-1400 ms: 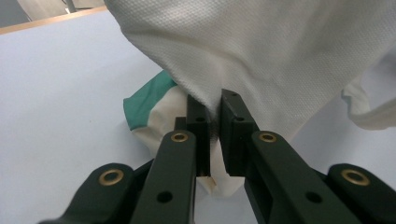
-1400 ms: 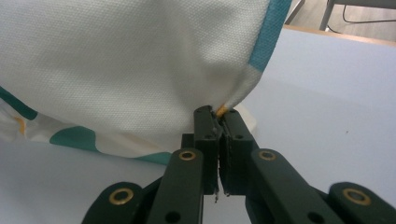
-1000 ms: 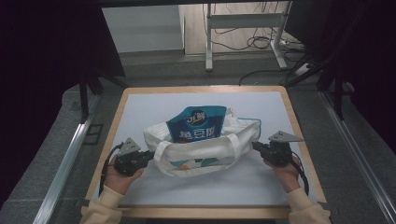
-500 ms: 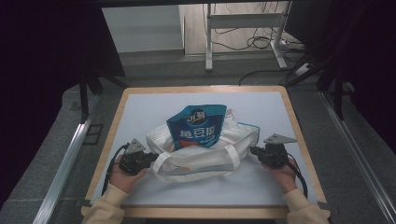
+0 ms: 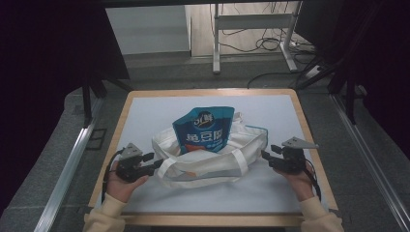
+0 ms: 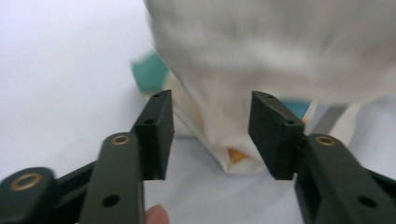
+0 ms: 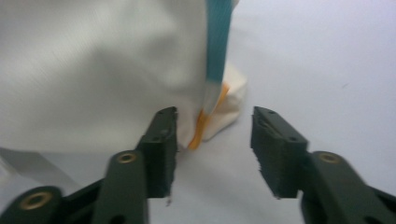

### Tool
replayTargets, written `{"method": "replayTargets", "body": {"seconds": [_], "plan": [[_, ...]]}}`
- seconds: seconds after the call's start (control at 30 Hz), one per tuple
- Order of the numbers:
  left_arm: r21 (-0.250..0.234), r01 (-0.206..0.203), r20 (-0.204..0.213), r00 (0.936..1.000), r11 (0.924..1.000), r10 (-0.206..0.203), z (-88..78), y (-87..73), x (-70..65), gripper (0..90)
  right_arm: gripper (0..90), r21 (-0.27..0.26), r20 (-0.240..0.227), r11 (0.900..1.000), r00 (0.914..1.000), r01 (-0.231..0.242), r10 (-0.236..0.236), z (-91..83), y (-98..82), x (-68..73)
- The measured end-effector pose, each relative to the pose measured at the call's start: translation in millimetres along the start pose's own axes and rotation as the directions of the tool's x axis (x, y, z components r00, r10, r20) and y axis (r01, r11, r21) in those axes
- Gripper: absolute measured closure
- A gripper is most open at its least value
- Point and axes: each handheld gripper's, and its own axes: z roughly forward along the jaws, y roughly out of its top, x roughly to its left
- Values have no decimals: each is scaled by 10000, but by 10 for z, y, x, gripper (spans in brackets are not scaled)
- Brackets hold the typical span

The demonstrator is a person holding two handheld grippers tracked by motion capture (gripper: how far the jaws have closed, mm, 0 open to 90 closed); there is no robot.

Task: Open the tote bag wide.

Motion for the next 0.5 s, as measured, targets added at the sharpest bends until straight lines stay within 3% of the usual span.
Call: {"method": "replayTargets", "body": {"seconds": [0.13,0.23,0.27,0.3,0.4,0.43,0.5], "plan": [[-1049,316,36,9995,9940,-314,-282,105,-2,503,514,-538,-130,9985,9999,-50,43,-157,107,-1],[-1495,124,-43,9999,9887,-132,-421,237,-44,612,656,-1121,-175,9937,9998,33,-53,-297,245,7],[-1607,45,11,10000,9870,-44,-451,287,-61,686,702,-1252,-242,9921,9996,90,-121,-331,301,12],[-1659,-41,80,10000,9861,56,-469,341,-80,686,739,-1352,-312,9907,9993,164,-208,-353,361,22],[-1582,-287,294,9990,9870,337,-447,508,-126,797,830,-1453,-526,9881,9969,508,-590,-370,552,91],[-1499,-375,485,9978,9880,452,-418,561,-140,861,852,-1400,-696,9868,9933,813,-918,-335,669,164],[-1306,-594,705,9951,9897,690,-320,654,-174,876,854,-1323,-766,9866,9914,951,-1058,-306,718,206]]}}
